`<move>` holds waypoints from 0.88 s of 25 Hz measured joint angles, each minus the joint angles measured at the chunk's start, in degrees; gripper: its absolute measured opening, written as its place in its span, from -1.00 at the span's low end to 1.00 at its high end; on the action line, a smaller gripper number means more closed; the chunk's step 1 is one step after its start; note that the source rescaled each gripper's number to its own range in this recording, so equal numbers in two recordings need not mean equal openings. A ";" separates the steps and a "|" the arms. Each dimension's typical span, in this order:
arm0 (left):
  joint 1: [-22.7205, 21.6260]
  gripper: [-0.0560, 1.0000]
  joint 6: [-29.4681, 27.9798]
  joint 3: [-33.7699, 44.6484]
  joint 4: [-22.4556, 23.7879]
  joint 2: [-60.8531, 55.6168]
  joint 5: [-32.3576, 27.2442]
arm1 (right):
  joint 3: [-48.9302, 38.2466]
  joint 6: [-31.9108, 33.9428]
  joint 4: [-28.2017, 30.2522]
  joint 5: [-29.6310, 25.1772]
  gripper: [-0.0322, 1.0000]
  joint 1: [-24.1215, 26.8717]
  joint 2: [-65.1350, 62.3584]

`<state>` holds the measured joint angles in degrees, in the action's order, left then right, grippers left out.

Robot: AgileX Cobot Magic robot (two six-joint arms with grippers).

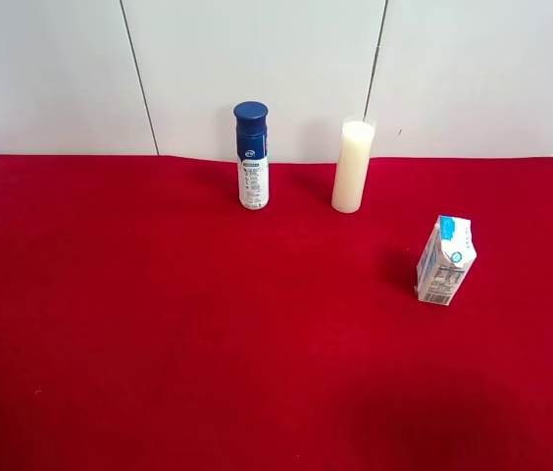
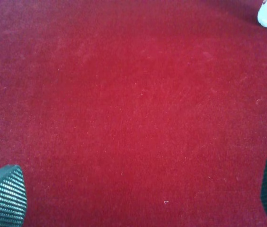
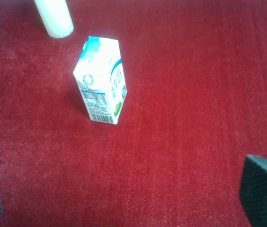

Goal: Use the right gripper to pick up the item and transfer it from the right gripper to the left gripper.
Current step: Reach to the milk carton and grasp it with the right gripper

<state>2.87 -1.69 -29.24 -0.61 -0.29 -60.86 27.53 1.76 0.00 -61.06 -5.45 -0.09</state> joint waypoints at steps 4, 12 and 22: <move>0.00 1.00 0.00 0.00 0.00 0.00 0.00 | 0.00 0.00 0.00 0.00 1.00 0.00 0.00; 0.00 1.00 0.00 0.00 0.00 0.00 0.00 | 0.00 0.00 0.00 0.00 1.00 0.00 0.00; 0.00 1.00 0.00 0.00 0.00 0.00 0.00 | 0.00 0.00 0.00 0.00 1.00 0.00 0.00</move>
<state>2.87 -1.69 -29.24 -0.61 -0.29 -60.86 27.53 1.76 0.00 -61.06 -5.45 -0.09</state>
